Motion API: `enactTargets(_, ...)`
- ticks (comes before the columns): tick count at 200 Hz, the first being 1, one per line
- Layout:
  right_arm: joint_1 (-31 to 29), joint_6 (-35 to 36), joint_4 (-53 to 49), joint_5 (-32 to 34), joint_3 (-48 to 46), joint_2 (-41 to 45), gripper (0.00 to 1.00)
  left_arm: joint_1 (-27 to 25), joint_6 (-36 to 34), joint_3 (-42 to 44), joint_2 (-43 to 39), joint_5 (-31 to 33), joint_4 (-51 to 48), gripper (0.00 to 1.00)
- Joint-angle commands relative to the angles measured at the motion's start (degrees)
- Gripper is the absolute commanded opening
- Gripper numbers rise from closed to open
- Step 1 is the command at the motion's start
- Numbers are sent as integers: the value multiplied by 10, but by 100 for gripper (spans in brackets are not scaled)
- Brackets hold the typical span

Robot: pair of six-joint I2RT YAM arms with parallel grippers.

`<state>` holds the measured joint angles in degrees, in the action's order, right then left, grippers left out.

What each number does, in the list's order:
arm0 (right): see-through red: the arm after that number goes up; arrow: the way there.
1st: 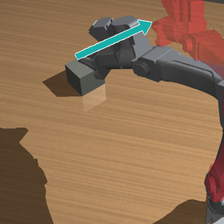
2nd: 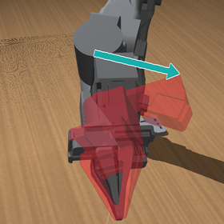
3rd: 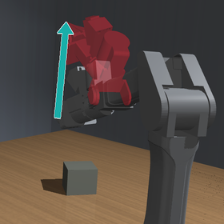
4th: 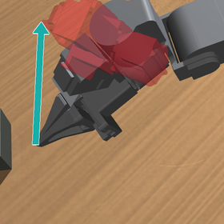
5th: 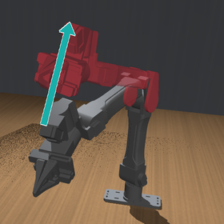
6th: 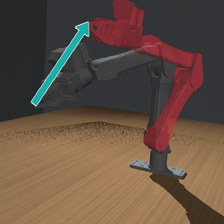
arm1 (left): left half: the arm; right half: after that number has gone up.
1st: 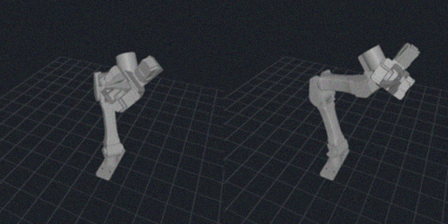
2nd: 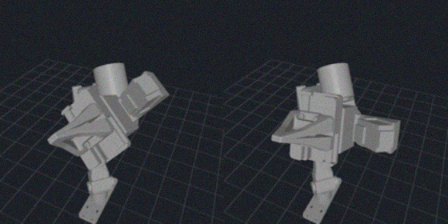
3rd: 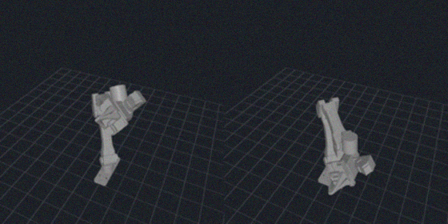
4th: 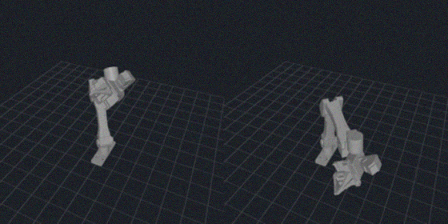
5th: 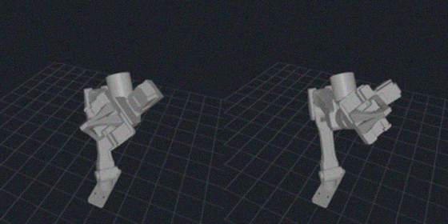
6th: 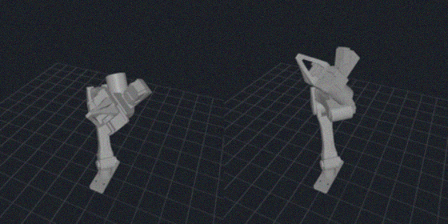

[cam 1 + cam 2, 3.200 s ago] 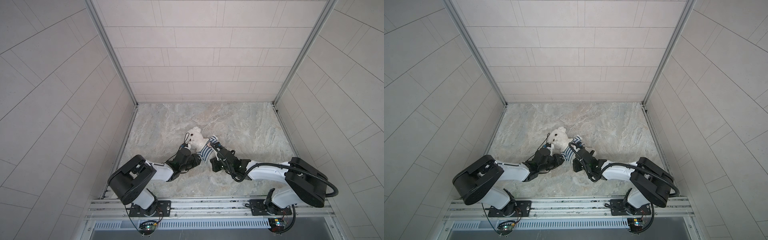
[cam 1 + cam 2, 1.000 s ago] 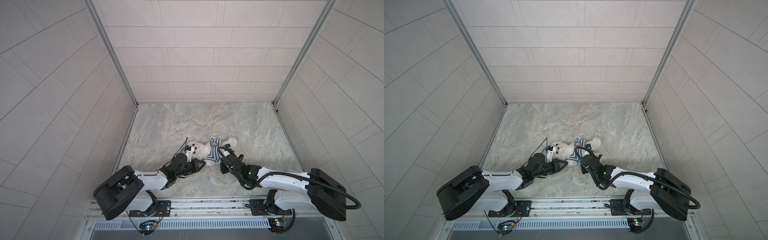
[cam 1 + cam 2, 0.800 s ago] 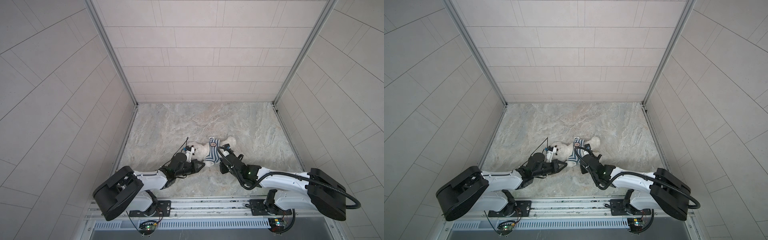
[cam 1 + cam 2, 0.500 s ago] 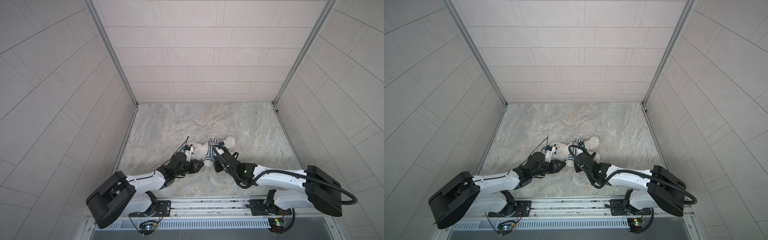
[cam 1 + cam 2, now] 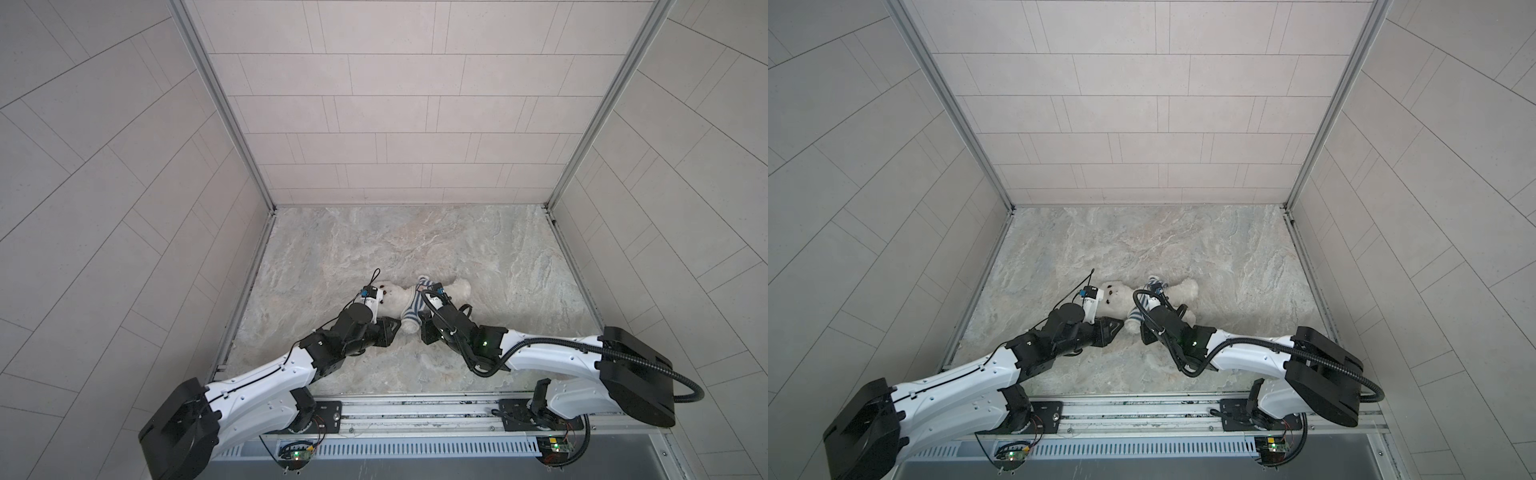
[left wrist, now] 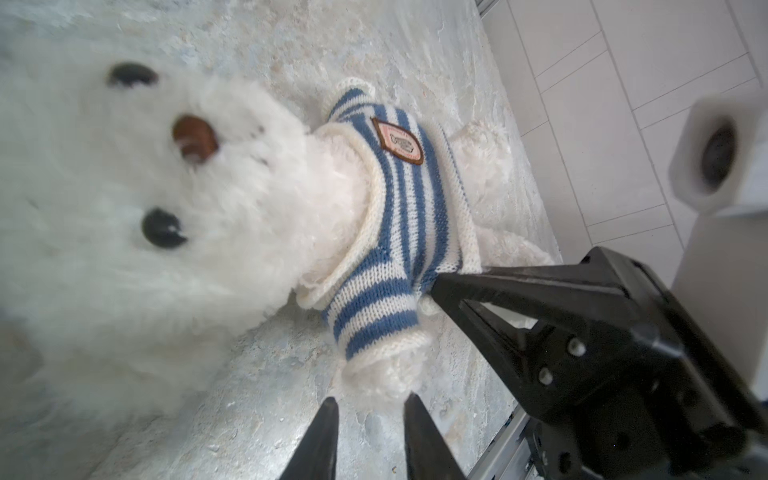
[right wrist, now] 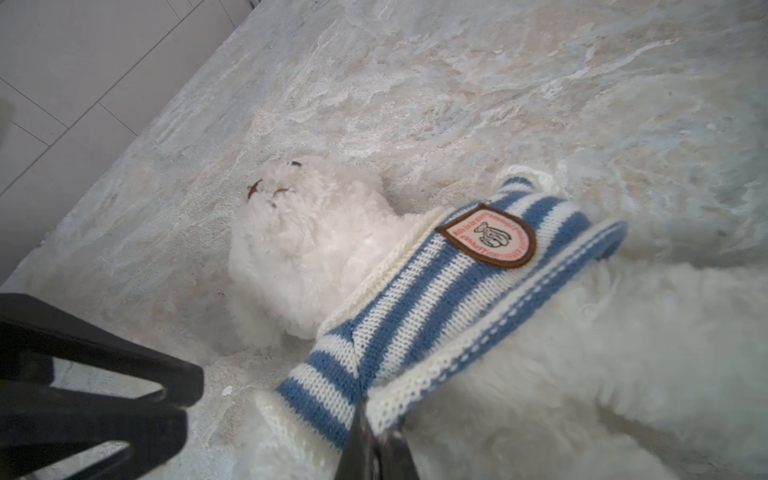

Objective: Dress the teddy bear

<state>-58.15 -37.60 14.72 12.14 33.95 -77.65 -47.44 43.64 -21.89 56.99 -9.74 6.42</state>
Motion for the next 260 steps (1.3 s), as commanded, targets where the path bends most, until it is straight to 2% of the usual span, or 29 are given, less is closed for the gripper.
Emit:
enactTargets(1,-7,-34,70,-19,-2,-17,0,-9,0,-9,14,13,-19,30)
enactTargets(78,-21,-53,117,-38,0,-56,0,-9,14,-8,20,55,-29,38)
enactTargets(111,-21,-49,121,-36,1,-54,0,-10,8,-5,36,77,-39,37)
enactTargets(148,-21,-44,120,-37,7,-57,0,-10,17,4,49,60,14,34)
enactTargets(208,-21,-37,119,-35,9,-54,0,-9,17,-17,95,63,42,34)
enactTargets(218,-21,-36,120,-34,8,-54,0,-8,21,-14,98,66,50,31)
enactTargets(241,-21,-25,121,-25,-1,-44,0,-3,24,-10,94,64,55,12)
enactTargets(260,-21,-13,119,4,-19,-21,0,1,22,-4,81,62,50,3)
